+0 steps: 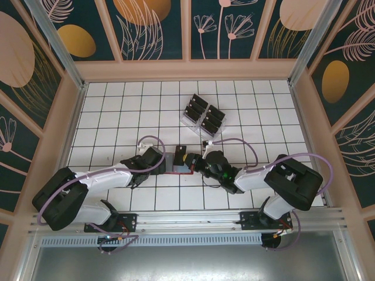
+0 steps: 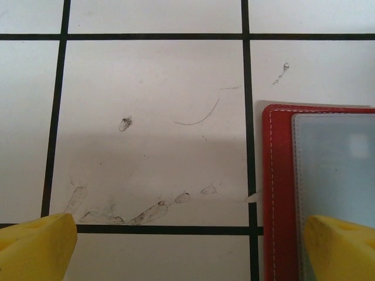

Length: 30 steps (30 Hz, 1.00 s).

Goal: Put the credit cards into the card holder
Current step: Insert the credit card into the card slot.

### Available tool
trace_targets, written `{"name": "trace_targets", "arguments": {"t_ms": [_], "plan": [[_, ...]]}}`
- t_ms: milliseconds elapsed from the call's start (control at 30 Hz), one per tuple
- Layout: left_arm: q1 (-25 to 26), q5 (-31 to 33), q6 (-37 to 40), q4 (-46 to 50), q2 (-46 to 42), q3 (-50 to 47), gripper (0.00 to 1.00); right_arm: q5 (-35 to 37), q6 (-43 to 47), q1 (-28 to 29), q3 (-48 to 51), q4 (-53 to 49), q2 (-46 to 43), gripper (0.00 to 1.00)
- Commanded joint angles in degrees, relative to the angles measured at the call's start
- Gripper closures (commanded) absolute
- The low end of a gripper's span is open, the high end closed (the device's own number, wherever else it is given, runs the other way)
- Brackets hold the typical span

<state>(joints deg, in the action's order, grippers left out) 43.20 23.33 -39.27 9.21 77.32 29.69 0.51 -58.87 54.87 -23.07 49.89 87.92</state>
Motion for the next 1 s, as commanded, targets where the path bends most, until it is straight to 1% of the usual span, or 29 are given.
{"name": "trace_targets", "arguments": {"t_ms": [0, 533, 967], "plan": [[0.35, 1.85, -1.46, -0.25, 0.59, -0.05, 0.01, 2.12, -0.42, 0.41, 0.75, 3.14, 1.53, 1.0], [0.57, 1.56, -5.14, 0.19, 0.88, -2.53, 0.02, 2.74, -0.24, 0.34, 1.34, 10.24, 7.71, 1.0], [0.65, 1.55, -5.43, 0.02, 1.08, -3.19, 0.01, 3.71, 0.34, 0.02, 1.43, 13.38, 10.81, 1.0]]}}
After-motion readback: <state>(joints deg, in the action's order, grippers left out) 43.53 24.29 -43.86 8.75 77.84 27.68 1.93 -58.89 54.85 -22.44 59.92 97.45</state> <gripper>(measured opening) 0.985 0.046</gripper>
